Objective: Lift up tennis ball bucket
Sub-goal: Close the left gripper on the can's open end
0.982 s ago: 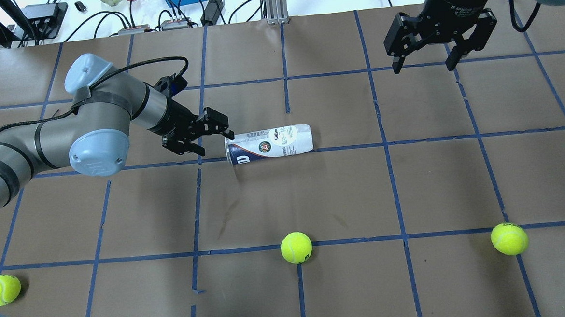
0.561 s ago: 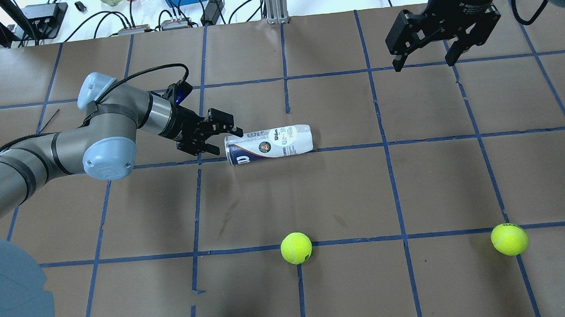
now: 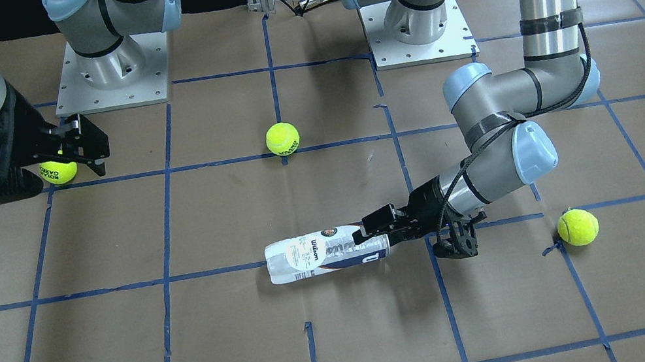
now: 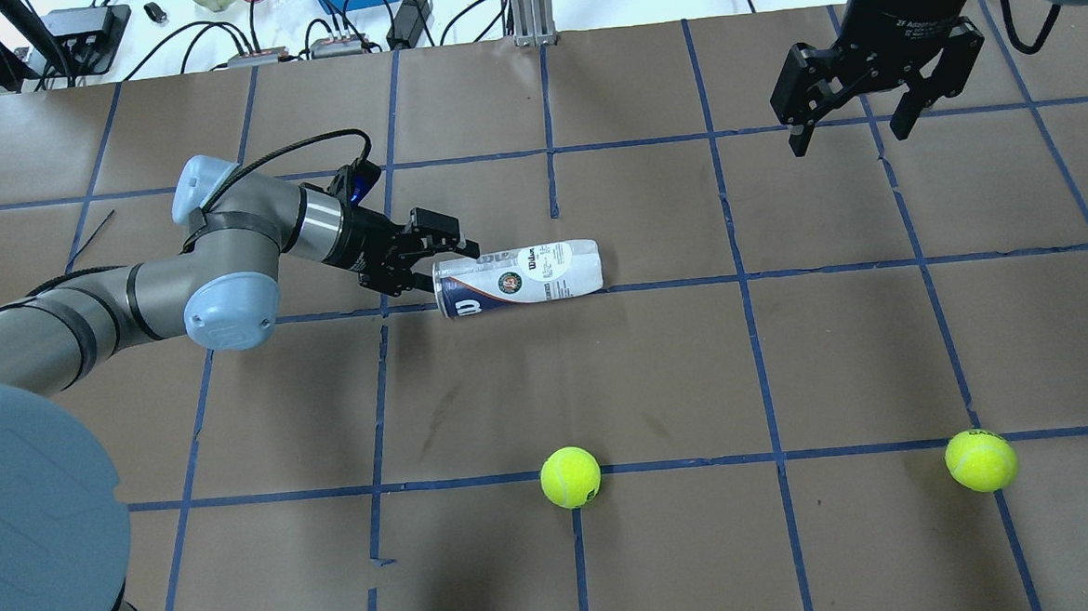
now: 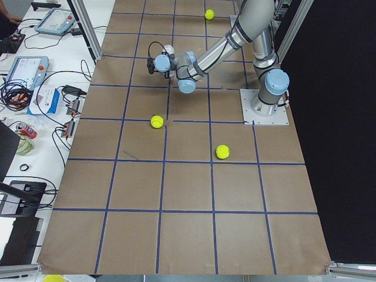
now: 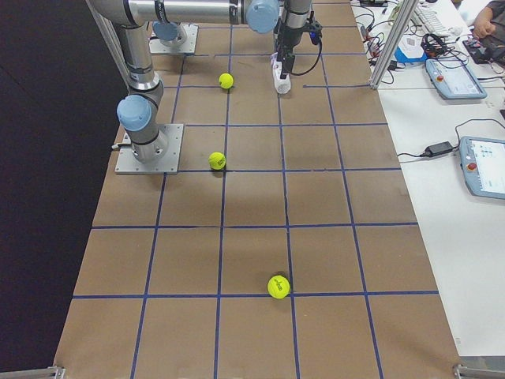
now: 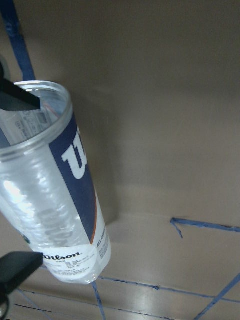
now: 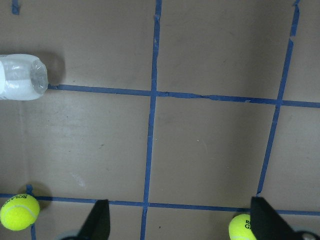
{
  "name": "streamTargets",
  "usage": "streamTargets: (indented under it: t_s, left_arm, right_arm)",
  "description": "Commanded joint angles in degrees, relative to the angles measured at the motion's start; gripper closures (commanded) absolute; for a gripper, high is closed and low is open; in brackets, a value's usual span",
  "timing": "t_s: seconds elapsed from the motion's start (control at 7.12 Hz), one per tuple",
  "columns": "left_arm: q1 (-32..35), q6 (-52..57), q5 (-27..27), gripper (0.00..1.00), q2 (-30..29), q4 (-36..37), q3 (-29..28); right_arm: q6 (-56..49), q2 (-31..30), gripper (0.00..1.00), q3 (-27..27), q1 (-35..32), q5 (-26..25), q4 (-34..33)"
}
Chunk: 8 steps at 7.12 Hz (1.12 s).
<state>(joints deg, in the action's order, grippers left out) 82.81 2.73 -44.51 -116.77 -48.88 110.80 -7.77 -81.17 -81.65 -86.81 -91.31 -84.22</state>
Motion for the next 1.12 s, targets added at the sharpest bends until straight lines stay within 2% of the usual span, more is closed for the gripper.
streamTargets:
  t_s: [0.0, 0.42, 0.56, 0.7, 0.98]
  left_arm:
    - [0.16, -1.05, 0.91, 0.12, -0.21, -0.17, 0.03]
    - [0.51, -5.86, 0.91, 0.61, 0.93, -0.17, -0.41]
    - [0.6, -6.59, 2.22, 0.89, 1.11, -0.08, -0.41]
    - [0.6, -7.46, 4.49, 0.92, 1.72, -0.08, -0.5]
    - [0.69, -20.41, 4.52, 0.92, 5.66, -0.17, -1.2]
  right_arm:
    - [0.04, 0.84, 0.0, 0.35, 0.41, -2.54, -1.04]
    - [-0.14, 1.02, 0.0, 1.32, 1.2, -0.98, -0.86]
    - [-1.53, 0.84, 0.0, 2.19, 1.29, -0.28, -0.42]
    - [-1.63, -0.29, 0.0, 1.51, 0.85, -1.06, -0.5]
    - [-1.46, -0.48, 0.0, 1.32, 1.2, -1.06, -0.5]
